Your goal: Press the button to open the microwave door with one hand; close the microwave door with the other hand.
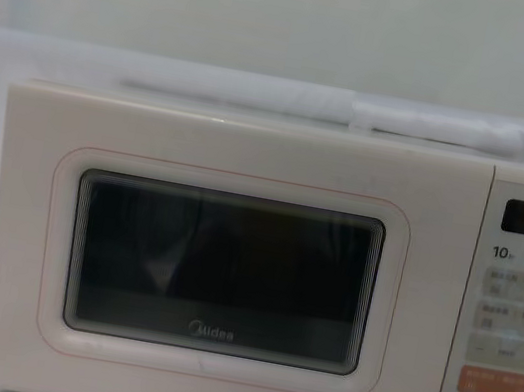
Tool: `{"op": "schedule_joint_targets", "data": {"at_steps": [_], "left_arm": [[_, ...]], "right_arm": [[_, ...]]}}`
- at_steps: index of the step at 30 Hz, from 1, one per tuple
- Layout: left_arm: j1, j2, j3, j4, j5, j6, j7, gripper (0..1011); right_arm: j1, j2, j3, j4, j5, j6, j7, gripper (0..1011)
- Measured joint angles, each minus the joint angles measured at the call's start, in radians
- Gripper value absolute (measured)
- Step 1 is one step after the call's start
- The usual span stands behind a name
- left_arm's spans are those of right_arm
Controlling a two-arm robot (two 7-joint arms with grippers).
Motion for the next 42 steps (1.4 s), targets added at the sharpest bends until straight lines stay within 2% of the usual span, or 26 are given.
{"op": "schedule_joint_targets", "data": {"at_steps": [6, 12, 20, 25, 32, 42], "left_arm": [[0.0, 0.0, 0.0, 0.0, 0.0, 0.0, 0.0, 1001], [0.0, 0.0, 0.0, 0.0, 0.0, 0.0, 0.0, 1001], [0.0, 0.0, 0.0, 0.0, 0.0, 0.0, 0.0, 1001], [0.0, 0.0, 0.0, 0.0, 0.0, 0.0, 0.0, 1001], [0.0, 0.0, 0.0, 0.0, 0.0, 0.0, 0.0, 1001], [0.0, 0.0, 0.0, 0.0, 0.0, 0.0, 0.0, 1001]], "right_arm": [[0.0, -0.001, 0.002, 0.0, 0.0, 0.002, 0.002, 0], [0.006, -0.01, 0.035, -0.003, 0.019, 0.031, 0.035, 0], [0.043, -0.023, 0.081, 0.021, 0.059, 0.085, 0.092, 0], [0.083, -0.029, 0.098, 0.066, 0.077, 0.108, 0.136, 0], [0.146, -0.027, 0.095, 0.152, 0.09, 0.121, 0.187, 0], [0.198, -0.036, 0.1, 0.243, 0.135, 0.121, 0.219, 0]]}}
